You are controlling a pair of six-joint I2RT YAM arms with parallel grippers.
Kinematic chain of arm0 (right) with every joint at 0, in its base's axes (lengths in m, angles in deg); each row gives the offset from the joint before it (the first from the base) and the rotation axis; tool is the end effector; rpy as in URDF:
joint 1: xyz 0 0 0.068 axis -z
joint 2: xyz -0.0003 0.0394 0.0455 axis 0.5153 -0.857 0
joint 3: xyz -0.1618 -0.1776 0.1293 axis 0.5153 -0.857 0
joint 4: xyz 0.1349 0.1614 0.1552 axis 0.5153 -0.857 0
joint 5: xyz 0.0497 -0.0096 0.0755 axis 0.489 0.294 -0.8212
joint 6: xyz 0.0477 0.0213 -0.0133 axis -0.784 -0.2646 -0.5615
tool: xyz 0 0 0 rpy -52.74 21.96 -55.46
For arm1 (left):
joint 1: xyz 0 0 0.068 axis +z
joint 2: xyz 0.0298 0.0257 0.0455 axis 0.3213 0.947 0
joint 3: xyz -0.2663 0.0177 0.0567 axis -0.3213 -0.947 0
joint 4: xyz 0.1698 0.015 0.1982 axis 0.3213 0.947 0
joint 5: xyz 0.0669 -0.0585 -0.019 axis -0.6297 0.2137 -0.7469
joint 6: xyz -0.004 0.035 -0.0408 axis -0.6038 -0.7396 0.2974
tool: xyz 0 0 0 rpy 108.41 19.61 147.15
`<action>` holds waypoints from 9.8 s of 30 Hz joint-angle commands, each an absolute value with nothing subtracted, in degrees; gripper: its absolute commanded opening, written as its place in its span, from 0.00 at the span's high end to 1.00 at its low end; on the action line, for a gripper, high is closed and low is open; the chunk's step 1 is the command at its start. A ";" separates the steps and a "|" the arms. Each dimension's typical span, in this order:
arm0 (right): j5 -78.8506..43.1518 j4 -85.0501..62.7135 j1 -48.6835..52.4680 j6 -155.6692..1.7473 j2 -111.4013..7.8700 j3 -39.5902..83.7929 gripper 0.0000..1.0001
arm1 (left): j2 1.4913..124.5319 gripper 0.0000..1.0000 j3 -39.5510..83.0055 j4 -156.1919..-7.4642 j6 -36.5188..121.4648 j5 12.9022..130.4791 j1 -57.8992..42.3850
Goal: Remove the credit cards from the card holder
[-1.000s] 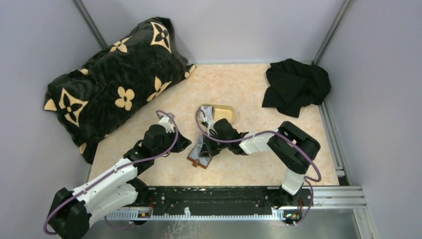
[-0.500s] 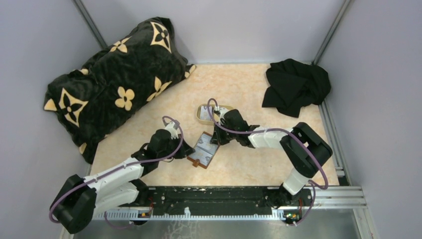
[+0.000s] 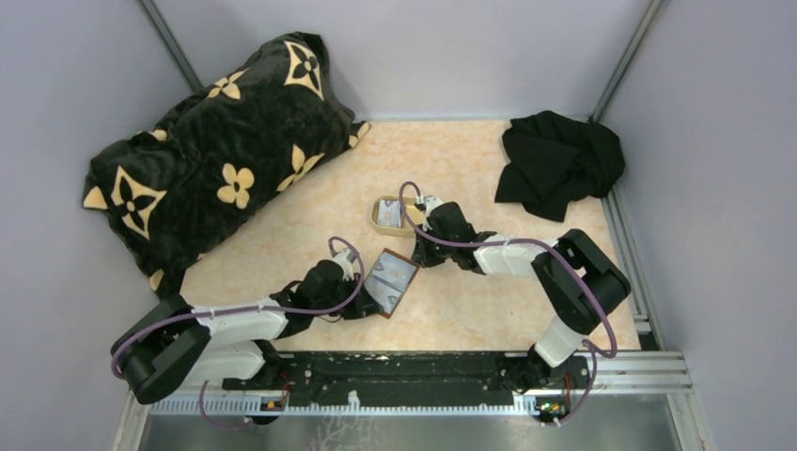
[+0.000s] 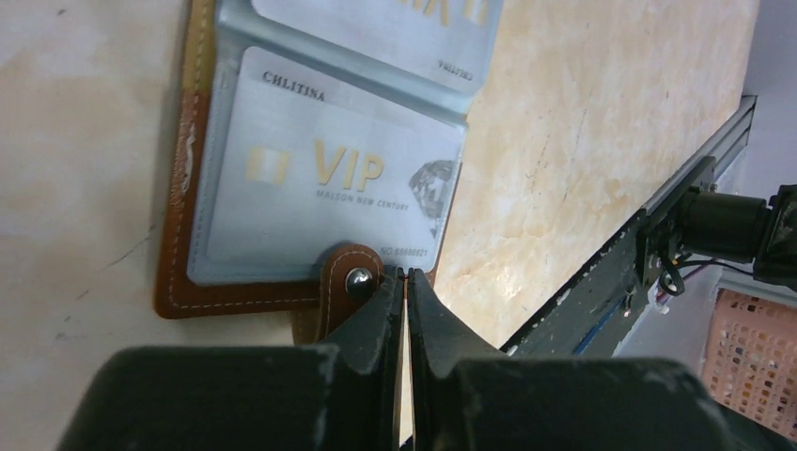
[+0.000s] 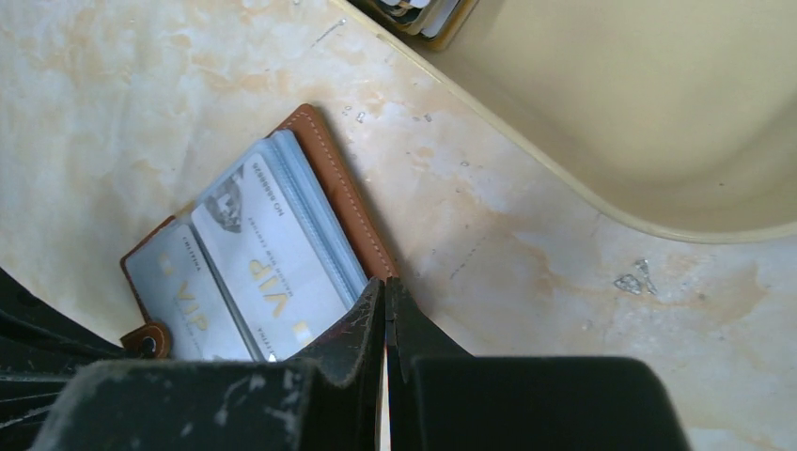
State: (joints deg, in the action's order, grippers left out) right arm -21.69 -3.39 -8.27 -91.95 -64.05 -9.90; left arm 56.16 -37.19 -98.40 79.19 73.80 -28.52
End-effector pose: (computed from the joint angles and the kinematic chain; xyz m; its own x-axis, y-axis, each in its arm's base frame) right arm 0.2431 0.2081 0.1553 -0.7585 -0.1503 -0.6341 -0.4872 0.7770 0.3986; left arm 0.1308 -0.1510 0.1269 -0.8820 -0.1276 -0.4536 0.2436 0.7006 -0.6707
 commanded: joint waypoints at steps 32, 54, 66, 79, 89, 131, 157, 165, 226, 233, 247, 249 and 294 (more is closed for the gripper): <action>-23.68 -4.43 -8.01 -92.26 -51.92 -15.11 1.00 | 57.59 0.70 -21.37 -84.87 69.89 69.80 -23.09; -22.63 -1.36 -5.29 -91.00 -59.62 -14.07 1.00 | 49.63 0.64 -25.39 -87.20 71.94 71.64 -23.09; -24.05 0.08 -5.02 -91.84 -60.77 -16.04 1.00 | 69.33 0.64 -33.33 -129.27 79.52 78.24 -23.36; -25.24 0.91 -4.76 -91.93 -60.99 -16.96 1.00 | 81.84 0.68 -35.20 -137.27 84.50 70.39 -23.27; -26.18 1.99 -4.76 -92.46 -61.15 -17.96 1.00 | 92.41 0.66 -35.04 -156.02 87.61 75.31 -23.21; -27.53 4.26 -3.17 -93.39 -63.76 -19.37 1.00 | 91.33 0.89 -45.18 -166.37 90.07 75.42 -18.30; -28.52 5.05 -3.17 -93.68 -64.69 -19.61 1.00 | 98.21 0.53 -42.81 -171.93 91.59 77.82 -16.94; -28.50 5.14 -3.19 -93.70 -64.82 -19.58 1.00 | 100.44 0.61 -40.76 -173.17 92.08 78.30 -16.94; -51.94 26.73 -2.99 -101.96 -49.04 -21.34 0.70 | 60.09 1.00 -39.19 -149.38 91.03 99.84 -11.19; -53.08 29.21 -2.99 -103.25 -48.79 -21.73 1.00 | 59.74 1.00 -38.52 -146.08 89.65 99.03 -11.15; -49.10 30.83 3.63 -108.02 -54.72 -15.79 1.00 | 45.45 0.44 -41.15 -117.96 82.98 79.08 -11.11; -49.00 30.40 4.91 -109.21 -58.08 -12.91 1.00 | 42.02 0.44 -41.58 -113.78 81.62 77.06 -11.08; -40.87 19.59 6.32 -101.66 -73.22 1.55 0.62 | 47.44 0.44 -44.61 -118.31 78.27 78.14 -10.65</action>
State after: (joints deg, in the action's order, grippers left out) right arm -44.03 21.41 6.07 -106.83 -82.28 1.27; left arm 46.67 -45.25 -115.76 78.90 76.88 -10.99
